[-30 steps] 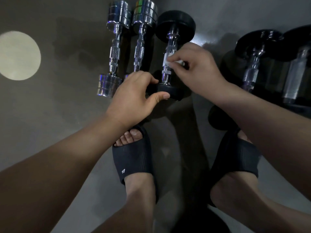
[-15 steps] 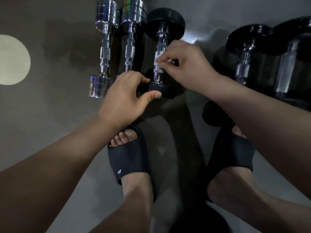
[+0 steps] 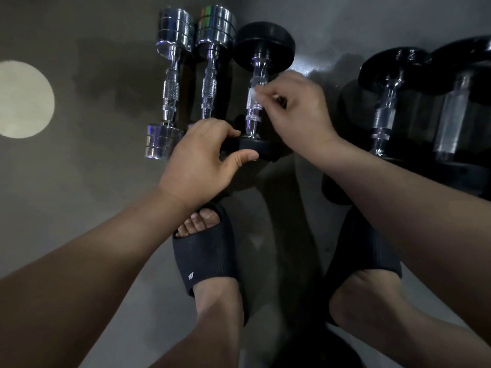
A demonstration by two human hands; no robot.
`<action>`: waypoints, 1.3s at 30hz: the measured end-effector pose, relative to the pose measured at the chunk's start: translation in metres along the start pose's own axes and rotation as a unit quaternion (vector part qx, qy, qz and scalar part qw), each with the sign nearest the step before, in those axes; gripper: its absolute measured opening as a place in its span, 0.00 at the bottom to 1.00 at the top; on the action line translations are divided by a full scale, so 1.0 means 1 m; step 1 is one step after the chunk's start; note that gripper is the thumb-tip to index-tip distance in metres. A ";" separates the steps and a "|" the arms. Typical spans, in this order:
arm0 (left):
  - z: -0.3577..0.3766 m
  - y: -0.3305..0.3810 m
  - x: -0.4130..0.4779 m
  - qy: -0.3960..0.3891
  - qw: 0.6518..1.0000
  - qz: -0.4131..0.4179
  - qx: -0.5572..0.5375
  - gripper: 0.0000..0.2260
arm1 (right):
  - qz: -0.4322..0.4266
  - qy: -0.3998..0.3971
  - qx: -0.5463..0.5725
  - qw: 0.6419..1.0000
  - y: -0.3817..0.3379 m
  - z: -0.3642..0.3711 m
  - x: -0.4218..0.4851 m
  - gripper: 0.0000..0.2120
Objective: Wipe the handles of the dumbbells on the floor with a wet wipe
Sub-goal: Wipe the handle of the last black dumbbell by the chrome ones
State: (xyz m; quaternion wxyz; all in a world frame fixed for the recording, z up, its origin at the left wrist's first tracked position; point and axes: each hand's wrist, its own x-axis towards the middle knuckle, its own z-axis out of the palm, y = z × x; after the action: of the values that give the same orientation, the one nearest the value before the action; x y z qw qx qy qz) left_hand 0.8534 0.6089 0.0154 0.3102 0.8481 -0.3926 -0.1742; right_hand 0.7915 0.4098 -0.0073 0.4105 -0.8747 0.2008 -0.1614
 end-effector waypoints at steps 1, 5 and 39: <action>0.000 0.000 0.000 0.002 1.000 0.002 -0.001 0.22 | 0.021 0.026 -0.007 0.999 0.000 0.003 0.006 0.07; 0.000 0.000 0.000 0.006 1.000 0.002 -0.005 0.21 | 0.122 0.086 -0.041 0.988 0.006 0.012 0.025 0.11; 0.001 0.000 0.001 -0.002 1.000 0.001 0.001 0.23 | 0.223 0.002 0.073 0.972 -0.018 0.002 -0.014 0.09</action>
State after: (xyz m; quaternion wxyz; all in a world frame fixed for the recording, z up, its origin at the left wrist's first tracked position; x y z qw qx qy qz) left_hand 0.8535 0.6082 0.0145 0.3087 0.8477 -0.3945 -0.1746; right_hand 0.7844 0.4278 0.0037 0.4985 -0.7754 0.3790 -0.0817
